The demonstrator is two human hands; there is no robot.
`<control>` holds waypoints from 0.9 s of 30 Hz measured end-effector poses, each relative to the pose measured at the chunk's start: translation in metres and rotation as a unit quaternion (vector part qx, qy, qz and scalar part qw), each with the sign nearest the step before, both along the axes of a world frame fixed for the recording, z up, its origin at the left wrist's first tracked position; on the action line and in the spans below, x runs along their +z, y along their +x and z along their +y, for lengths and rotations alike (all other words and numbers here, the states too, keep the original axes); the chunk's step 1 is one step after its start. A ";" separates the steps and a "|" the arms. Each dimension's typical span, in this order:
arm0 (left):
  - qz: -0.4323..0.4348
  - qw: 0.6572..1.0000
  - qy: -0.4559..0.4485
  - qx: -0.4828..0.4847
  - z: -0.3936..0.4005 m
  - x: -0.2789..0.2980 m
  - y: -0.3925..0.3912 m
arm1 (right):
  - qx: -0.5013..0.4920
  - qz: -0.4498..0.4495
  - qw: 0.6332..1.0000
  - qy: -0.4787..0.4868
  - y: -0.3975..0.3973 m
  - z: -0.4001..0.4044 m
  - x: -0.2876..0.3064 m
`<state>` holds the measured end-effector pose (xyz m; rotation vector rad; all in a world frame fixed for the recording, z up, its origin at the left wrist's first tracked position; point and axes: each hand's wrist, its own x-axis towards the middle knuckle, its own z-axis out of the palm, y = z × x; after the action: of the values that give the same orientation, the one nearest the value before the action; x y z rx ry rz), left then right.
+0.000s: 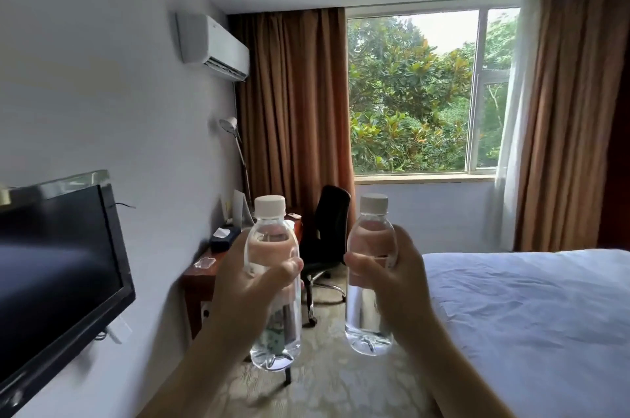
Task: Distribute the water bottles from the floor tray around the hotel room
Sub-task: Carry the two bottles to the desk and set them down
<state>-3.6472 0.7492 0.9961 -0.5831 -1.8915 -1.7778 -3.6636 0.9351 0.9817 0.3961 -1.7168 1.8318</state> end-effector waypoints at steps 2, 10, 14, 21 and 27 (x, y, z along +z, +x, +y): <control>-0.004 1.000 -0.005 0.012 0.000 -0.001 -0.038 | 0.015 -0.001 1.000 -0.005 -0.040 0.000 0.001; -0.004 0.999 -0.014 0.043 -0.019 -0.022 -0.203 | 0.042 -0.008 0.999 0.007 -0.204 -0.012 -0.018; -0.002 1.000 0.009 0.025 -0.033 -0.036 -0.319 | 0.015 -0.013 1.000 0.025 -0.307 -0.026 -0.029; -0.004 1.000 0.005 -0.007 -0.034 -0.022 -0.512 | -0.021 -0.022 0.997 0.065 -0.476 -0.036 -0.021; -0.018 1.000 0.008 -0.021 -0.012 -0.024 -0.637 | -0.044 -0.028 0.997 0.051 -0.597 -0.006 -0.018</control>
<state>-4.2843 0.7373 0.9721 -0.5915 -1.9002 -1.8405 -4.2606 0.9289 0.9640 0.3083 -1.8423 1.7123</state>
